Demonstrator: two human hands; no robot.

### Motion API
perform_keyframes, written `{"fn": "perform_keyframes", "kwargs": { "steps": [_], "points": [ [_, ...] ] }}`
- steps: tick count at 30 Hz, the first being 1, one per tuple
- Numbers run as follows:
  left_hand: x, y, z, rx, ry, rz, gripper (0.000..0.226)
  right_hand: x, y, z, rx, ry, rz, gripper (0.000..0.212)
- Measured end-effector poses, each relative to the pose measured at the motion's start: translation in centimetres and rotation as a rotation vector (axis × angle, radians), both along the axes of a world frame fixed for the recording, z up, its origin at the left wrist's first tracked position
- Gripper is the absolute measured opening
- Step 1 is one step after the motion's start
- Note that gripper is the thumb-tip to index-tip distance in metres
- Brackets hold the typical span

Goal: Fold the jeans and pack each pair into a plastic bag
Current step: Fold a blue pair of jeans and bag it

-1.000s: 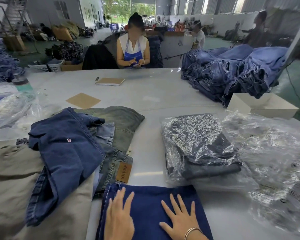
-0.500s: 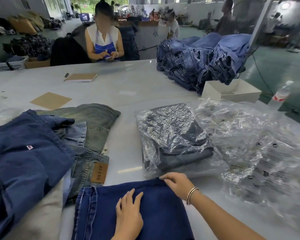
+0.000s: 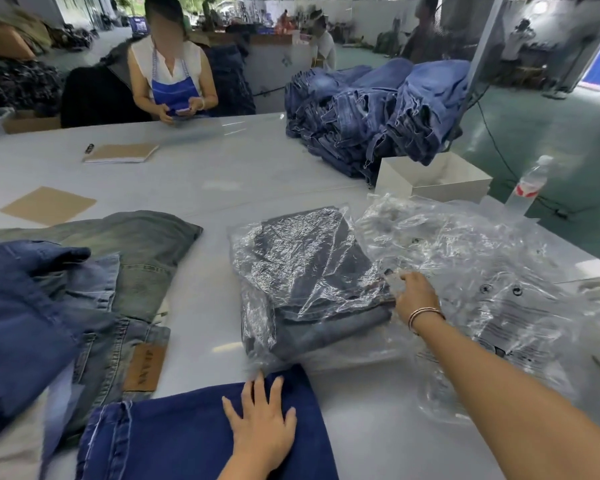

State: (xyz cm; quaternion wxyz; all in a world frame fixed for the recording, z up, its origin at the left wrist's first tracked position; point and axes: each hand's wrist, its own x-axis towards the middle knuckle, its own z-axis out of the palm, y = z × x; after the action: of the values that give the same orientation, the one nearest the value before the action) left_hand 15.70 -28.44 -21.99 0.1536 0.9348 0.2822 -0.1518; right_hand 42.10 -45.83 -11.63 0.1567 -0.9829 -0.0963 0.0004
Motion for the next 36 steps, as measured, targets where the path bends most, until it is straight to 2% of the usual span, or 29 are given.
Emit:
{"fn": "perform_keyframes", "kwargs": {
  "steps": [5,8,9,11,14,19,22,24,26,27,29,31,32,34,36],
  "points": [
    [0.7,0.5,-1.6,-0.008,0.065,0.026,0.063,3.1,-0.9,-1.5,-0.163,0.209,0.042,0.069],
    [1.0,0.5,-1.8,0.029,0.084,0.027,0.065,3.8,-1.8,-2.2,-0.315,0.207,0.016,0.067],
    [1.0,0.5,-1.8,0.032,0.086,0.029,0.065,3.8,-1.9,-2.0,-0.340,0.180,-0.008,0.055],
    [1.1,0.7,-2.0,0.018,0.088,0.030,0.065,3.7,-1.6,-1.2,-0.217,0.108,-0.092,0.026],
    [0.9,0.7,-1.7,-0.022,0.090,0.029,0.064,2.9,-0.3,0.2,0.184,-0.040,-0.151,0.023],
    [0.4,0.7,-0.5,-0.081,0.057,0.030,0.068,-3.1,2.8,1.9,0.535,-0.312,-0.004,0.021],
    [0.8,1.8,0.8,-0.279,-0.002,0.085,0.064,-7.5,3.9,2.4,0.711,-0.498,0.105,0.021],
    [2.1,2.7,2.9,-0.559,-0.128,0.300,0.048,-10.2,5.2,3.1,0.754,-0.522,0.253,0.024],
    [2.3,2.9,5.8,-0.929,-0.305,0.533,0.042,-12.6,6.6,3.4,0.701,-0.457,0.400,0.029],
    [1.8,2.8,6.8,-1.106,-0.410,0.613,0.047,-13.9,7.4,3.3,0.648,-0.383,0.457,0.029],
    [0.7,3.1,8.2,-1.330,-0.553,0.736,0.064,-16.3,8.4,2.9,0.491,-0.182,0.605,0.027],
    [-0.3,3.7,8.9,-1.387,-0.566,0.734,0.070,-18.5,9.0,1.8,0.321,-0.089,0.838,0.028],
    [-0.6,4.1,9.2,-1.383,-0.550,0.701,0.066,-19.5,9.3,1.2,0.254,-0.057,0.950,0.029],
    [-1.1,4.9,9.5,-1.325,-0.554,0.678,0.041,-21.1,9.5,0.5,0.191,0.025,1.103,0.033],
    [-2.2,6.0,9.2,-1.219,-0.647,0.753,0.014,-22.2,9.1,0.0,0.253,0.051,1.124,0.039]
  ]
}}
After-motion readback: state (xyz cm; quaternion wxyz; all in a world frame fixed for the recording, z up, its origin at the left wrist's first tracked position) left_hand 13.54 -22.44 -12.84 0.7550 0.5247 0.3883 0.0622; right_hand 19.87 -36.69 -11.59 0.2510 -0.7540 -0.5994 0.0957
